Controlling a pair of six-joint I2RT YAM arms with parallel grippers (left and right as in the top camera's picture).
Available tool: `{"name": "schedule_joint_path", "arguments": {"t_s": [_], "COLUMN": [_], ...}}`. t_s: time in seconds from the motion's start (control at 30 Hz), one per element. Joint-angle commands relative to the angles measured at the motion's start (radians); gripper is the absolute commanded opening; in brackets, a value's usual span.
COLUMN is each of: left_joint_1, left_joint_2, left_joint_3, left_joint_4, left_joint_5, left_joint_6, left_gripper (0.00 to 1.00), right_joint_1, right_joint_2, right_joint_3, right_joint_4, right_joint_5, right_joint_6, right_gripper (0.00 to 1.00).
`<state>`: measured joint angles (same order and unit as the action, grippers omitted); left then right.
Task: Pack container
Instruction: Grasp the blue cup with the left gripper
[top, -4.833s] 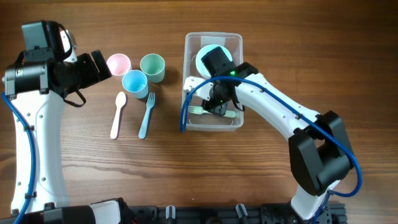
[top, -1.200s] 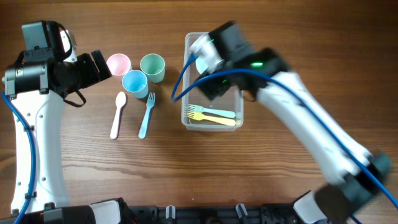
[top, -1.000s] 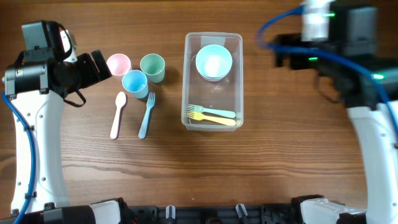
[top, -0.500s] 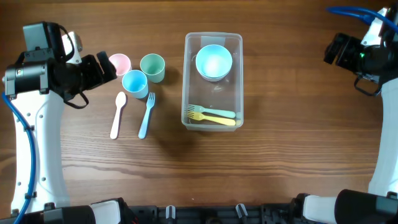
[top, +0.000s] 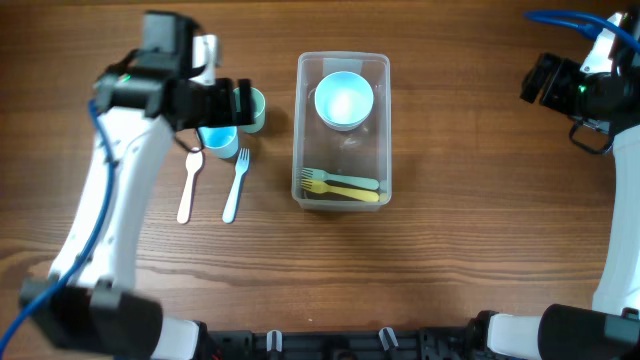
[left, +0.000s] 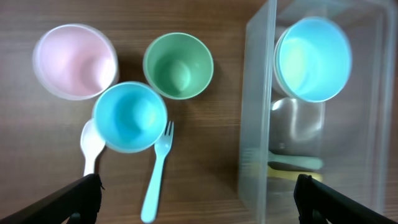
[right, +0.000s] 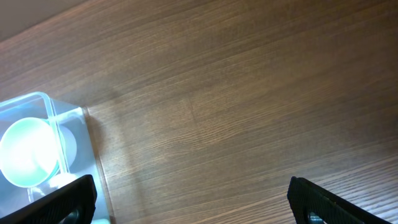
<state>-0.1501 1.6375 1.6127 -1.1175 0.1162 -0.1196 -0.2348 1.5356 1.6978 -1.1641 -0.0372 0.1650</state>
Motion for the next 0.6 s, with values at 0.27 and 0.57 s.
{"name": "schedule_joint_path", "arguments": {"t_s": [0.27,0.57], "left_joint_1": [0.159,0.170], "left_joint_2": [0.201,0.325], "left_joint_3": [0.051,-0.037], "left_joint_4": [-0.032,0.003], "left_joint_5": [-0.023,-0.039], "left_joint_6": [-0.264,-0.260], "left_gripper": [0.84,0.74], "right_joint_1": [0.000,0.000], "right_joint_2": [0.014,0.014], "right_joint_3": [-0.006,-0.006], "right_joint_4": [0.000,0.000], "right_joint_5": [-0.016,-0.016], "right_joint_6": [0.021,0.021], "right_gripper": [1.00,1.00]}}
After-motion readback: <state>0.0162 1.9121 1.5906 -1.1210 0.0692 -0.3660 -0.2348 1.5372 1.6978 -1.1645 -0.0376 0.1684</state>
